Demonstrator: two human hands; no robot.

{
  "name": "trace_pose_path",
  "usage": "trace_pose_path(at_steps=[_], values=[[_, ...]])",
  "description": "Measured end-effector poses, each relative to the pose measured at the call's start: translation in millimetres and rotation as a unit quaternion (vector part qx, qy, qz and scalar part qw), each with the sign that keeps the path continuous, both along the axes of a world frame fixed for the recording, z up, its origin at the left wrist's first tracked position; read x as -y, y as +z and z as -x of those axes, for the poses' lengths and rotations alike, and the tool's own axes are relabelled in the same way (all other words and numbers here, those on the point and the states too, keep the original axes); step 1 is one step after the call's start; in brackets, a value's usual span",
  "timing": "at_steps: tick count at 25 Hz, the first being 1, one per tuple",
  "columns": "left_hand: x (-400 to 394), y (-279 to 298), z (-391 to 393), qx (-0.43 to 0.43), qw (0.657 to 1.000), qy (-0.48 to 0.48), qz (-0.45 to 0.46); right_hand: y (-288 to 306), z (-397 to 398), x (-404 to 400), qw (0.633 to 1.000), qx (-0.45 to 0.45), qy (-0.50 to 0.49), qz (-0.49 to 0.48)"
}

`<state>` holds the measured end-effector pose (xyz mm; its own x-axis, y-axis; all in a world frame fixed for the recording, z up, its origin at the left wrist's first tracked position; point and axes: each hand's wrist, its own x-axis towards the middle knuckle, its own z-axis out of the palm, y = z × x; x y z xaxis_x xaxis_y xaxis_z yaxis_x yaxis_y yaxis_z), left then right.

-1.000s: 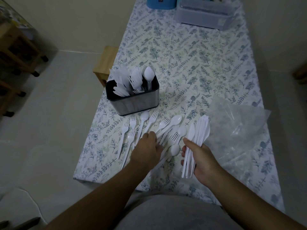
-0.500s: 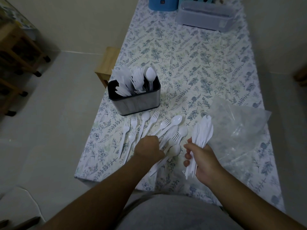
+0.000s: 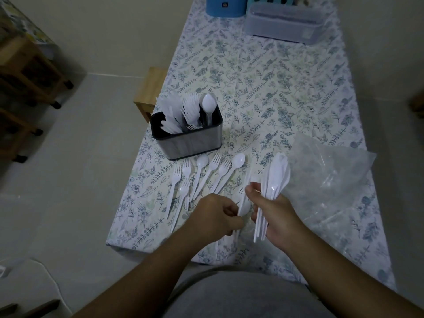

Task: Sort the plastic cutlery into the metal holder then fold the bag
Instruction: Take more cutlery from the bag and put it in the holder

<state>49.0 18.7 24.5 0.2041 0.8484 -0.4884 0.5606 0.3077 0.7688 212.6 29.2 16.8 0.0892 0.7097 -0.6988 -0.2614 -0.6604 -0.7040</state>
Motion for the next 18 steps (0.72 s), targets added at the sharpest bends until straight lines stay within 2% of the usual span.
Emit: trace_pose_path(at_steps=[5, 7, 9, 11, 12, 13, 15, 16, 17, 18], values=[[-13, 21, -3, -0.016, 0.997, -0.021, -0.068, 13, 8, -17, 0.999, -0.037, 0.016, -0.021], [-17, 26, -3, -0.017, 0.997, -0.028, -0.072, 19, 12, -20, 0.998, -0.015, 0.044, -0.036], [-18, 32, -2, 0.051, 0.998, 0.011, -0.046, 30, 14, -27, 0.997, 0.012, 0.039, -0.062], [-14, 37, -5, 0.156, 0.98, 0.122, 0.001, 44, 13, -40, 0.995, -0.006, -0.019, -0.093], [-11, 37, -8, 0.203, 0.957, 0.206, 0.029, 52, 12, -45, 0.991, -0.03, -0.061, -0.112], [-10, 34, -13, 0.261, 0.913, 0.304, 0.078, 59, 13, -49, 0.985, -0.052, -0.098, -0.132], [-15, 30, -26, 0.414, 0.762, 0.453, 0.208, 69, 22, -48, 0.976, -0.065, -0.131, -0.161], [-19, 31, -32, 0.47, 0.696, 0.48, 0.253, 68, 31, -41, 0.977, -0.052, -0.12, -0.166], [-23, 33, -36, 0.502, 0.668, 0.477, 0.271, 65, 40, -33, 0.982, -0.025, -0.093, -0.165], [-25, 37, -40, 0.516, 0.667, 0.465, 0.271, 61, 48, -25, 0.985, 0.012, -0.063, -0.161]])
